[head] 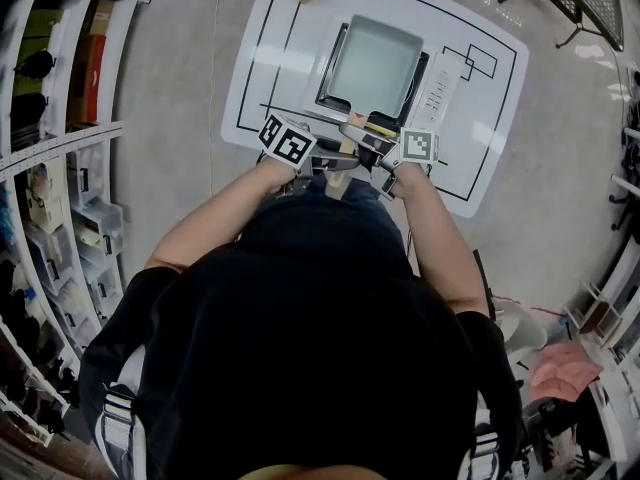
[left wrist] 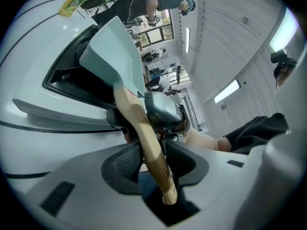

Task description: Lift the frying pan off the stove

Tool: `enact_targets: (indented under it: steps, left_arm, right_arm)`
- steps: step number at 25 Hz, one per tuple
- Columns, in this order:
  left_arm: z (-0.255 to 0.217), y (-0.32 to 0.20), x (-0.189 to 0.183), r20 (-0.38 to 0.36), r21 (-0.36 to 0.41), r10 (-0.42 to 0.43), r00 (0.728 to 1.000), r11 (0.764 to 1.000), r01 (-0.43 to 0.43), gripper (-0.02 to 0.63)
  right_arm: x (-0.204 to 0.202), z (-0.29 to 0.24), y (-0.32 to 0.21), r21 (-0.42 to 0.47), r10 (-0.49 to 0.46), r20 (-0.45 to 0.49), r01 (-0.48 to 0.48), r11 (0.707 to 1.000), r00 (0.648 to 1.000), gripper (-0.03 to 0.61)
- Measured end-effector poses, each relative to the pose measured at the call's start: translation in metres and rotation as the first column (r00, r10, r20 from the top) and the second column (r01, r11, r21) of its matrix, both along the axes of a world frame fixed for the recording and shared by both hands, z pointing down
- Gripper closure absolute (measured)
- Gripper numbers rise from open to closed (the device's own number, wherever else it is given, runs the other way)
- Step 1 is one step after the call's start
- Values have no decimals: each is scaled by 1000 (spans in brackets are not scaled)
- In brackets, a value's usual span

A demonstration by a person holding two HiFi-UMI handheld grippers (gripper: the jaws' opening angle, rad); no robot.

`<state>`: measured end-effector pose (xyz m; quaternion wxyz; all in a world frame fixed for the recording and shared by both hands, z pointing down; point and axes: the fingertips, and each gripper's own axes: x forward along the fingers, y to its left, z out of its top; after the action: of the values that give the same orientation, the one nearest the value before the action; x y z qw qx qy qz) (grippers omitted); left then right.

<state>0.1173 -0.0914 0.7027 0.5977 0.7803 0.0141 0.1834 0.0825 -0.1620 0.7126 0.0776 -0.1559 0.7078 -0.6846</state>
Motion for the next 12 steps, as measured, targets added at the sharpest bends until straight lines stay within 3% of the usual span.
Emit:
enact_targets:
  steps: [12]
  left_arm:
    - [-2, 1, 1, -29, -32, 1, 1000, 999, -2, 471]
  right_arm:
    - [-3, 1, -5, -48, 16, 70, -13, 999, 997, 394]
